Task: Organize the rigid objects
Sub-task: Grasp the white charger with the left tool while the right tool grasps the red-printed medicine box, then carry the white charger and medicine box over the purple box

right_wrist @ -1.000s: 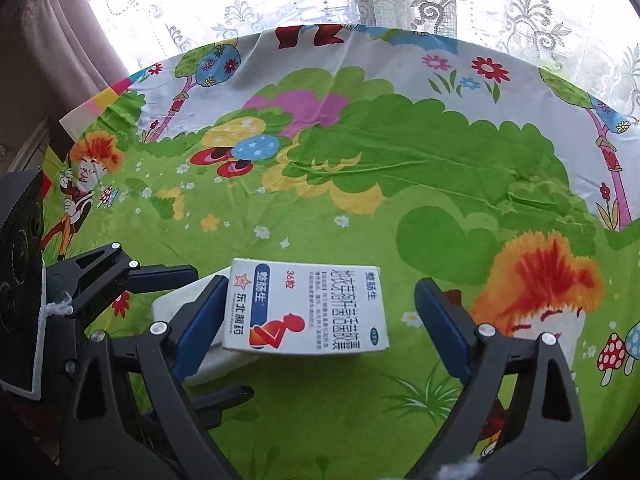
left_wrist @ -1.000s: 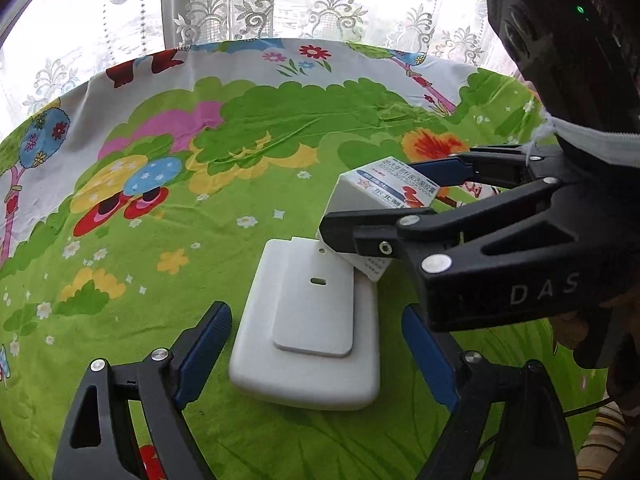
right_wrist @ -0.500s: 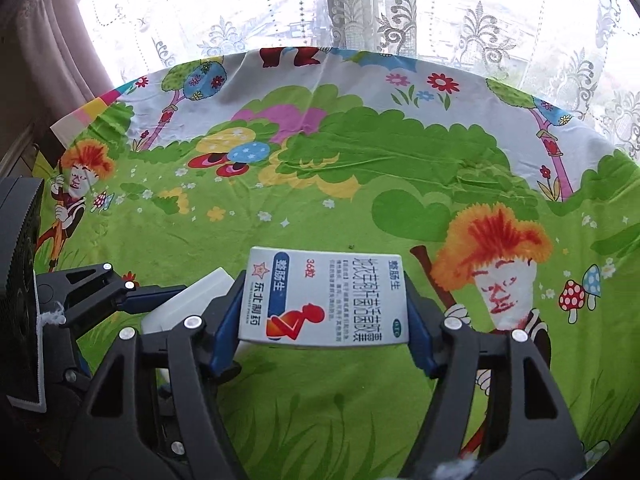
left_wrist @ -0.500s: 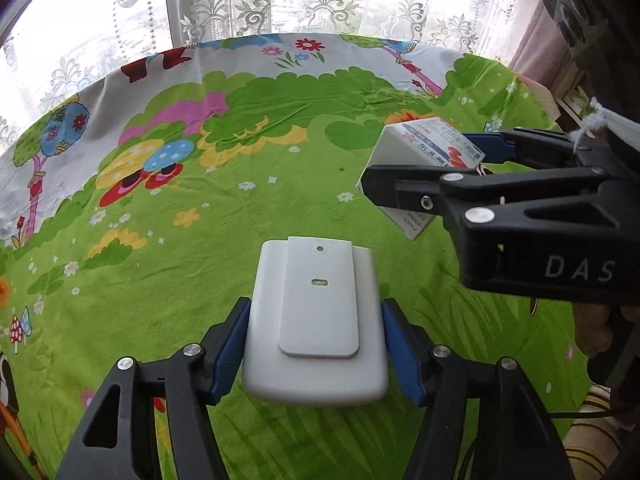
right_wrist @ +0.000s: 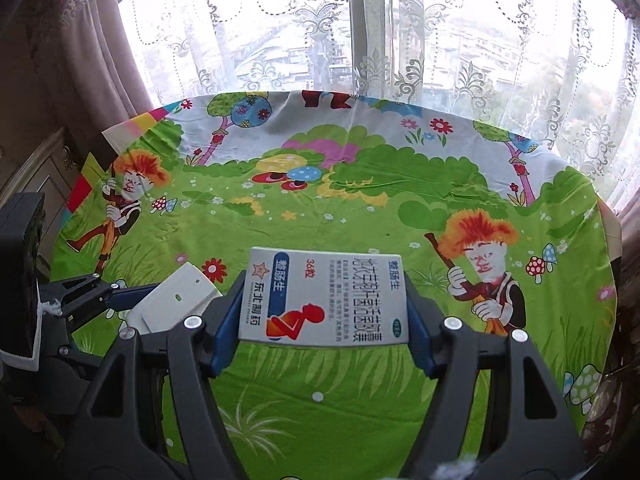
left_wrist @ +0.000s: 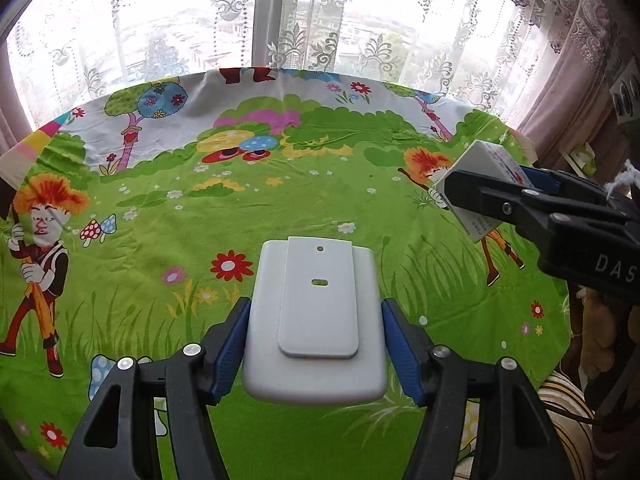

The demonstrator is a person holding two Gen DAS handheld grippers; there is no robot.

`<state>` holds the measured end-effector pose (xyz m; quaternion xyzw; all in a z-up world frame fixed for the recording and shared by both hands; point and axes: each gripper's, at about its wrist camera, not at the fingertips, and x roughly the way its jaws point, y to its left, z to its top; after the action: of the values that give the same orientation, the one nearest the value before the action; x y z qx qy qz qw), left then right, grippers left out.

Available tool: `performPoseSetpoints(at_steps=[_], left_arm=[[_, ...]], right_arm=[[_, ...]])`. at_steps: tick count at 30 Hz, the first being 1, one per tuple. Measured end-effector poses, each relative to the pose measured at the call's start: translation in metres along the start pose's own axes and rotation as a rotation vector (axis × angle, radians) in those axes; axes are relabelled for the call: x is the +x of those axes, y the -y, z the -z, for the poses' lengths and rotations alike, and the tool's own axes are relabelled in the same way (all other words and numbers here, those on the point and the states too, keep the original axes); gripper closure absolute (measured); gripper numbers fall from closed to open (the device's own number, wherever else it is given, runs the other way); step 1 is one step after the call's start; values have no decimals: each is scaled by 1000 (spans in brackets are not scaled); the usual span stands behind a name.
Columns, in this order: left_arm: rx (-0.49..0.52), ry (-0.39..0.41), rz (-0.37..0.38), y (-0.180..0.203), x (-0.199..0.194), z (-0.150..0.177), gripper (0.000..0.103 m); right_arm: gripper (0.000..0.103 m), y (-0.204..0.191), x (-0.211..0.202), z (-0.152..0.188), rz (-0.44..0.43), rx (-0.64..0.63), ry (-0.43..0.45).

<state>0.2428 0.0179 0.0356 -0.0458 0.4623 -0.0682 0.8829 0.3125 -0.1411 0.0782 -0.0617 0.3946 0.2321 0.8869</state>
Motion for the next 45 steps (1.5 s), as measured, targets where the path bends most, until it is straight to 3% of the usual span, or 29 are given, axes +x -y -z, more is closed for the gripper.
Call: performPoseSetpoints(at_steps=[13,22,35,45], left_arm=[[-138,85,-76,-46,-86,66,38],[-255,102,-135,-87,-131,129,38],[-501,150,-334,-191,-212,229,38],[-648,170,-448,-247,-236,278,38]], right_arm=[[31,-66,-61,27,-86,-54,40],[31,-128,-84,54,-171,-129,32],[31,-239,-98,94,-326,-278,-41],[31,-337,-96,128,-422,-452,-115]])
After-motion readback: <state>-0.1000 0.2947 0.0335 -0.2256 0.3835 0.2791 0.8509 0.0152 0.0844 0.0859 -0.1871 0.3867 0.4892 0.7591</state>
